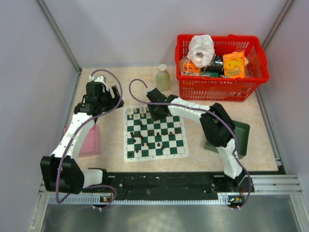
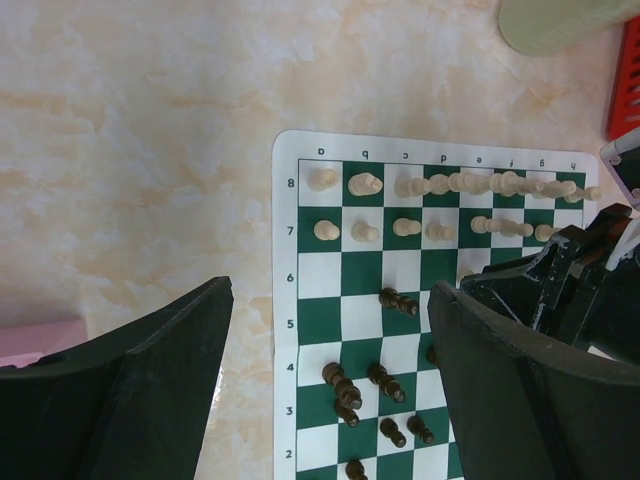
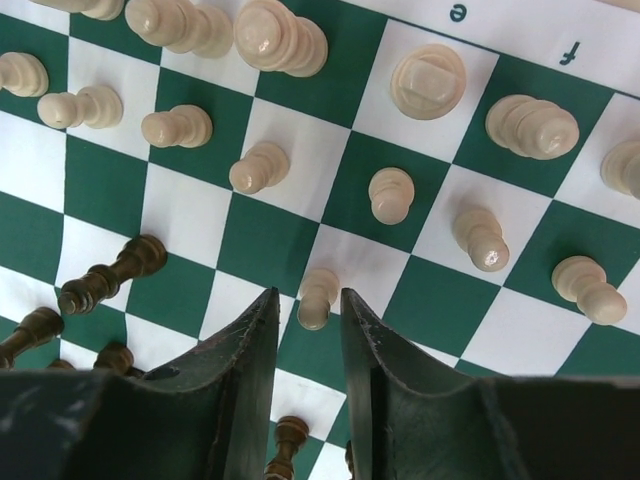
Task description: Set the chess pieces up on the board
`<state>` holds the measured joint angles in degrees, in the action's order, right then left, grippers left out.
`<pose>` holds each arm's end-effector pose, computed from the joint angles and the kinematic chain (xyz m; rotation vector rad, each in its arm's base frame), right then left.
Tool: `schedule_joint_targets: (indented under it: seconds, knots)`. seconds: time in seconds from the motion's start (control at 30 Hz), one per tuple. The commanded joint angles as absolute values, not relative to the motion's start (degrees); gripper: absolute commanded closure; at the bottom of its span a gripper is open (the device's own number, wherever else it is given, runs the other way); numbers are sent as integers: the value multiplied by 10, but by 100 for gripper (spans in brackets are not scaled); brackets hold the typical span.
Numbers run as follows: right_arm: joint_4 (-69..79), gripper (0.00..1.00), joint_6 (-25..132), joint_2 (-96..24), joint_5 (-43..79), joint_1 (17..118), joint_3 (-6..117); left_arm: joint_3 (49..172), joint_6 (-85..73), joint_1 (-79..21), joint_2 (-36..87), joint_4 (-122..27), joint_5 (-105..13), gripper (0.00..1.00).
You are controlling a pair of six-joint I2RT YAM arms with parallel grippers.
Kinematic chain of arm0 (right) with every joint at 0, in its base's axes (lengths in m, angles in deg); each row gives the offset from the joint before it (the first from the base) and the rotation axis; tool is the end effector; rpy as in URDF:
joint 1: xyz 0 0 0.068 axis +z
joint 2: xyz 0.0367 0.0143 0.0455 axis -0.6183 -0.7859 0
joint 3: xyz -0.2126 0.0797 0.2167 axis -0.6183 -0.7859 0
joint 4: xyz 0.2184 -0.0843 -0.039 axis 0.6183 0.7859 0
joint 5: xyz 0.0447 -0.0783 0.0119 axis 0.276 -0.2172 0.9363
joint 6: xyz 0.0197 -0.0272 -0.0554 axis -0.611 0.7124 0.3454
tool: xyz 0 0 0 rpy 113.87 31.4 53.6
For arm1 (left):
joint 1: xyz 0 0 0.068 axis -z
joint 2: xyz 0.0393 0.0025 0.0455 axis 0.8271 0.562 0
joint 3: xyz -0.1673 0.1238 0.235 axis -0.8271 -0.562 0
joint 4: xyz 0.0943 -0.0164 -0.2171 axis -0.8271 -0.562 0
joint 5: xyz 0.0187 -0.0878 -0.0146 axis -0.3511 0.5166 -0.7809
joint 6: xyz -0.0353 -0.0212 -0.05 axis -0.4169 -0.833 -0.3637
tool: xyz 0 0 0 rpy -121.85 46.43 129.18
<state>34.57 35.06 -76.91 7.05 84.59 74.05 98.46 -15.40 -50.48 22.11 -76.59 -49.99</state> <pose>0.3260 0.3379 0.2176 -0.4629 2.5880 0.3765 0.2486 -0.0271 0.3405 -0.2741 2.2524 -0.3346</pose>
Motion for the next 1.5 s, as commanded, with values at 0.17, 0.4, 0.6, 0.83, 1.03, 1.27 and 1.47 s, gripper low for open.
schedule_joint_targets:
  seconds: [0.17,0.4,0.6,0.83,1.03,1.27,1.47]
  knots:
    - [345,85,361,-771,54,850,778,981,-152,-509,200,-743,-507,16]
    - [354,90,365,-700,18,844,750,980,-151,-509,197,-744,-510,16]
    - [350,90,352,-614,-23,811,672,980,-154,-511,199,-740,-505,16]
    - [333,90,346,-580,-33,756,602,980,-157,-510,200,-735,-497,15]
    - [304,90,350,-612,-36,735,605,980,-155,-510,198,-738,-494,11]
    - [282,90,358,-651,-58,734,621,980,-152,-510,192,-746,-504,8]
    - [256,90,365,-654,-69,734,598,980,-151,-511,192,-746,-507,8]
